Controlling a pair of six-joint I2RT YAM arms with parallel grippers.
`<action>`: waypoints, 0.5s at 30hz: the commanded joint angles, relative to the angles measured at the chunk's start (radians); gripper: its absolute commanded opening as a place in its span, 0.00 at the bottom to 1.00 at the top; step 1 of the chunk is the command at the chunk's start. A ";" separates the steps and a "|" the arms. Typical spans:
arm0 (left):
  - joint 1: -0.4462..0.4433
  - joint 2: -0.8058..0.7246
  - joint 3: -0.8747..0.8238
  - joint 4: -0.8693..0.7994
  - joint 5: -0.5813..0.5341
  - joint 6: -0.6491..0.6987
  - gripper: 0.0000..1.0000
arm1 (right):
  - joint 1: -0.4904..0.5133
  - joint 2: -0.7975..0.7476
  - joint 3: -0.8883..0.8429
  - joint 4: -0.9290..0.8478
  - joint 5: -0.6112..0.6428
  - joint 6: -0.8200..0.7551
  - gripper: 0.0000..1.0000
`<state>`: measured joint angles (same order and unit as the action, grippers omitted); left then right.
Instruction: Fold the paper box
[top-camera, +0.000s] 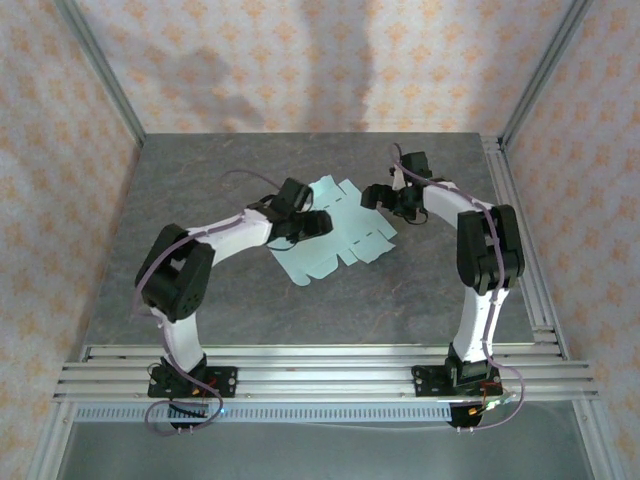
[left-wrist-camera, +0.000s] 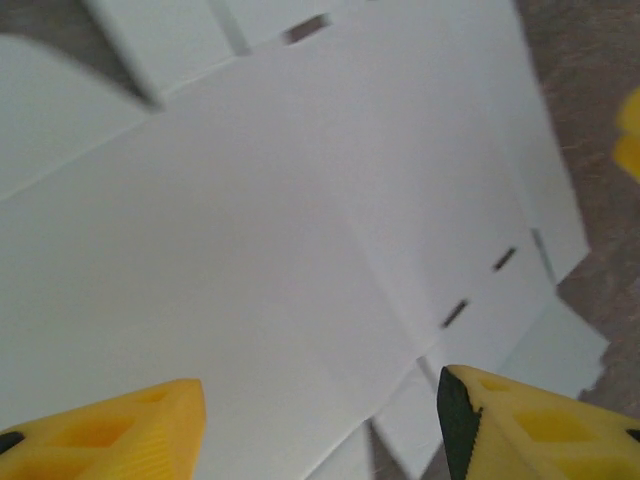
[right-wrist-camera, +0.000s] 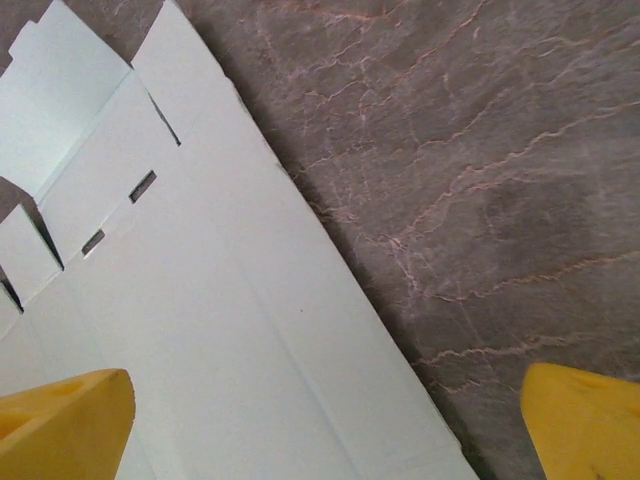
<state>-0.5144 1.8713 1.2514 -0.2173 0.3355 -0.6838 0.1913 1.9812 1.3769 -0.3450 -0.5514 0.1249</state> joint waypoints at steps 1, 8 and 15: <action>-0.004 0.096 0.062 -0.040 0.007 -0.014 0.61 | -0.023 0.035 0.035 -0.011 -0.086 -0.014 0.97; 0.015 0.180 0.123 -0.123 -0.008 0.011 0.48 | -0.043 0.130 0.128 -0.081 -0.156 -0.044 0.90; 0.016 0.209 0.113 -0.137 0.005 0.030 0.49 | -0.043 0.209 0.212 -0.141 -0.287 -0.093 0.72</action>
<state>-0.5011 2.0476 1.3685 -0.2810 0.3519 -0.6785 0.1379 2.1521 1.5578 -0.4454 -0.7338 0.0704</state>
